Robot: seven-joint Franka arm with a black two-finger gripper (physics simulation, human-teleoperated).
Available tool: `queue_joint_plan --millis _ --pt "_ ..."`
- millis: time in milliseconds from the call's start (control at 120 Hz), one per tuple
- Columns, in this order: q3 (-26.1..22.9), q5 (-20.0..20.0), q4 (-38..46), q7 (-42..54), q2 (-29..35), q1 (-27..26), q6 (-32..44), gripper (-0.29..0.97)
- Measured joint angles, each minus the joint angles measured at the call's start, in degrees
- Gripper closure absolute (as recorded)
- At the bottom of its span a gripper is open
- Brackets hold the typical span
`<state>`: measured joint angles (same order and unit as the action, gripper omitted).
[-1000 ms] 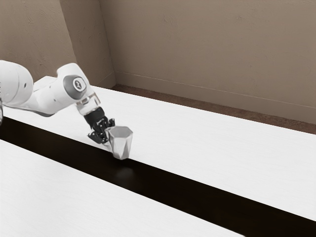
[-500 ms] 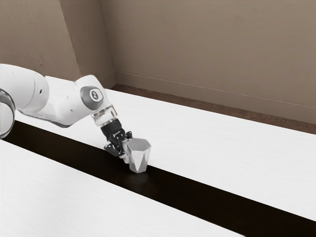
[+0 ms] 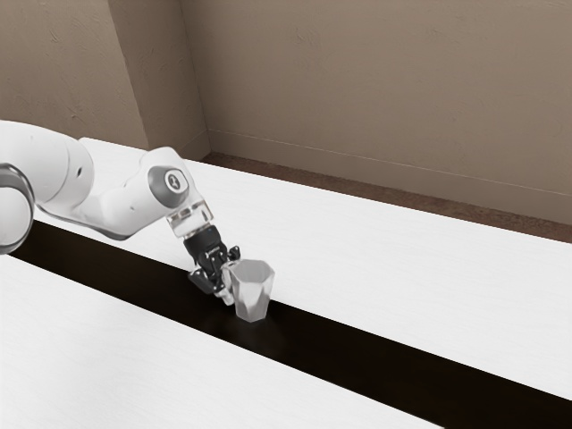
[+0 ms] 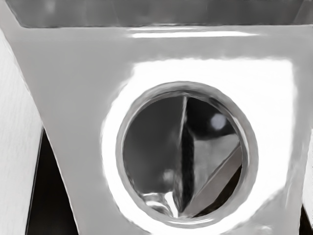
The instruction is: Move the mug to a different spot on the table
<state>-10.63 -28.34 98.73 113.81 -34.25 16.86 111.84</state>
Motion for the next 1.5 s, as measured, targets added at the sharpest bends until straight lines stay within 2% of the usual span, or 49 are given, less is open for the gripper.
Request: queue_joint_plan --millis 217,367,633,842,925,1025,1158,1233,1342,1500 --pt "0.0 0.2 0.0 0.0 -0.4 0.0 -0.4 0.26" --pt "0.0 0.2 0.0 0.0 -0.4 0.1 -0.5 0.13" --pt "0.0 0.2 -0.2 0.0 2.3 0.7 -0.6 0.04" --pt "0.0 0.7 2.7 0.0 10.2 3.0 -1.0 0.01" --pt "0.0 1.0 4.7 -0.2 14.8 1.9 -1.1 0.01" --pt "-0.2 5.3 5.0 -2.3 19.1 -0.4 -1.5 0.01" --pt "-0.3 17.5 0.8 -9.5 22.2 -4.8 -4.1 0.0" --pt "1.0 22.0 -1.1 -14.5 24.2 -6.7 -6.3 0.0" --pt "1.3 25.2 -2.6 -21.3 26.4 -6.9 -8.5 0.0" --pt "0.8 26.9 -3.9 -29.3 27.5 -7.3 -10.5 0.0"
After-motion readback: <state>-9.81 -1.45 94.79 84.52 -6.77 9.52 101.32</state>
